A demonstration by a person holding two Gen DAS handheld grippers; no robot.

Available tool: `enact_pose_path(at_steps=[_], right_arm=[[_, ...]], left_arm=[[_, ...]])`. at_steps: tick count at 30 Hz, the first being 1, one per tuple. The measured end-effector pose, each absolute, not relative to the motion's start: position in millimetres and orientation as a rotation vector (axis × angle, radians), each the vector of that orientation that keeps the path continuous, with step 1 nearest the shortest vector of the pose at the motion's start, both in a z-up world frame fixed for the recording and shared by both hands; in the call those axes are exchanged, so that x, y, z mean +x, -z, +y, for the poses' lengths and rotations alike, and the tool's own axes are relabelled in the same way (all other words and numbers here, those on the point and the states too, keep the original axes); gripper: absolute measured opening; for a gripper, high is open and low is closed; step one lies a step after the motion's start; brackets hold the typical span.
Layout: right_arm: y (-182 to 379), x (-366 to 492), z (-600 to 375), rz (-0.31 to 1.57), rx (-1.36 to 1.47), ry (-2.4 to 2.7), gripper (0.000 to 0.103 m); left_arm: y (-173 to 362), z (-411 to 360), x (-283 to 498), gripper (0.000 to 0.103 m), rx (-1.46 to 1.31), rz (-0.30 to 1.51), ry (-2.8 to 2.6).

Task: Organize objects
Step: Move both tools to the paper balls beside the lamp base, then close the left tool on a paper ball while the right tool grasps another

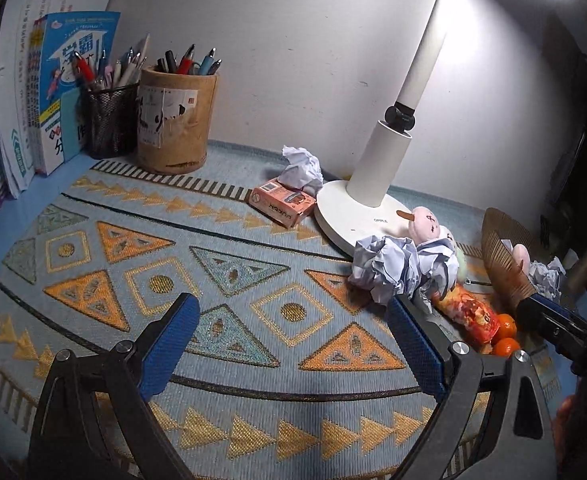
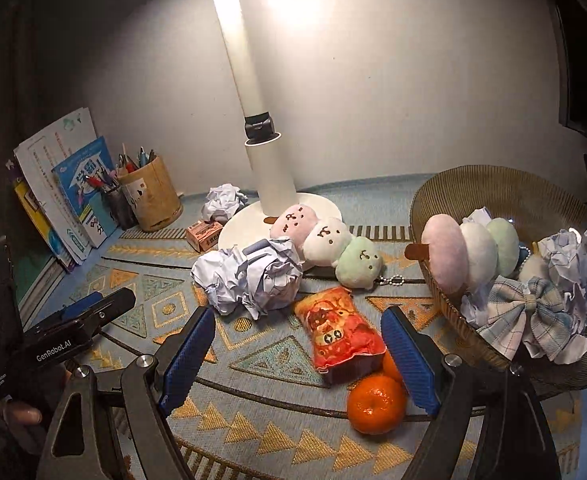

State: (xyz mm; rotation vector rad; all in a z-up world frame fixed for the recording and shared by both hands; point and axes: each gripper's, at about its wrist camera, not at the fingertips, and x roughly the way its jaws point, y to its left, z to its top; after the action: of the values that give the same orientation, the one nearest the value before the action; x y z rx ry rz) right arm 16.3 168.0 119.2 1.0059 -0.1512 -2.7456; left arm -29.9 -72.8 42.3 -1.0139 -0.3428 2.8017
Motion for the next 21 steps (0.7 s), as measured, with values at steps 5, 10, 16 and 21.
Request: enact_pose_path(at_steps=[5,10,16,21], right_arm=[[-115,-12,154,-0.139,1.063,2.695,0.082],[-117,-42,146,-0.165,1.097,2.659,0.082],[-109,-69,134,-0.16,1.178,2.607,0.078],[-95,-82,136,-0.217,1.246,2.582,0.074]], left_arm=[[-49,-49,-43,0.094,-1.024,-0.184,-2.673],[-47,-33,-76,0.094,-1.062,-0.126,-2.528],[-35,-16,-103,0.087,-1.097,-0.128,-2.448],[-26,-5,-111,0.078,-1.143,-0.111,-2.437]])
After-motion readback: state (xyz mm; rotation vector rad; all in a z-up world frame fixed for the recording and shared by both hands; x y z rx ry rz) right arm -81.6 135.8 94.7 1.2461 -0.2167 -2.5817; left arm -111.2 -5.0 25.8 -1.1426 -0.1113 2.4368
